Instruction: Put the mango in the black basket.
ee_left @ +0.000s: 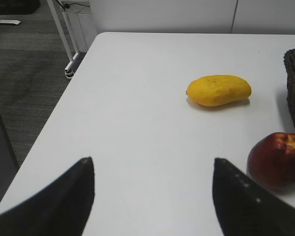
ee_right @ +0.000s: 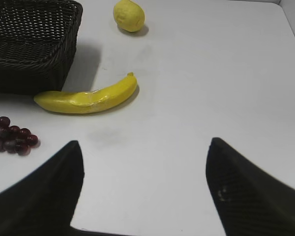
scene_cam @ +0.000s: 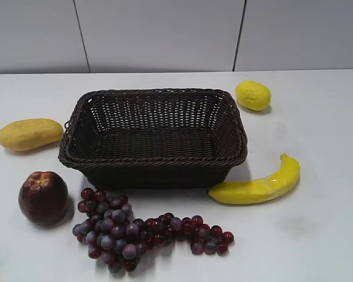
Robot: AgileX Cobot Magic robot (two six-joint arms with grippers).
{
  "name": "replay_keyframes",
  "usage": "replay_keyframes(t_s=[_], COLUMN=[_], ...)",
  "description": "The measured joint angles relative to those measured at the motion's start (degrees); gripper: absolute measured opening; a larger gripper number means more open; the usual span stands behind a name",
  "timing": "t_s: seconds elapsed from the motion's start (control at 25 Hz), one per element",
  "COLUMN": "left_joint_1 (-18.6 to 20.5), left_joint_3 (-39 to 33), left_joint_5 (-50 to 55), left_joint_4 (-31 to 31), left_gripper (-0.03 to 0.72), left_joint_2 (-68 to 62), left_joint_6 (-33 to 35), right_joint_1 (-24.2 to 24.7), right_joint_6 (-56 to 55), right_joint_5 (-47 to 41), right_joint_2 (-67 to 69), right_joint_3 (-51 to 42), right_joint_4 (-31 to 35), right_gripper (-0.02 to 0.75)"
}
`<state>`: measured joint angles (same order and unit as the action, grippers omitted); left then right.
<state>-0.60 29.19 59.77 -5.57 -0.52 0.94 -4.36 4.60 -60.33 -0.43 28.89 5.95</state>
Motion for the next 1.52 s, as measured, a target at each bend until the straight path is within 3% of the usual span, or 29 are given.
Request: replay_keyframes(t_s=[0.56, 0.76, 1.12, 1.28, 1.52], left_joint_1=[0.0, 0.0, 0.0, 0.0, 0.0], left_joint_3=[0.0, 1.92, 3.45, 7.68, 19.5], left_joint_5=[-0.18, -10.42, -38.44, -41.49, -39.46], left_joint_4=[-0.17, -1.88, -2.17, -3.31, -3.78], left_gripper=[0.54, 0.539, 0.539, 0.559, 0.571], left_joint_2=[-0.13, -4.04, -29.65, -44.4, -64.36], left_joint_6=[0.0, 0.0, 0.15, 1.98, 11.2], right_joint_1=[0.0, 0.0, 0.0, 0.0, 0.0], right_joint_6=[0.0, 0.0, 0.0, 0.0, 0.0], right_joint_5=[0.05, 0.05, 0.05, 0.05, 0.05], right_joint_2=[0.0, 0.0, 0.0, 0.0, 0.0], right_joint_3=[0.0, 0.0, 0.0, 0.0, 0.0], right_joint_4=[-0.06, -0.01, -0.05, -0.05, -0.05], right_gripper=[0.593, 0.593, 0.593, 0.593, 0.593])
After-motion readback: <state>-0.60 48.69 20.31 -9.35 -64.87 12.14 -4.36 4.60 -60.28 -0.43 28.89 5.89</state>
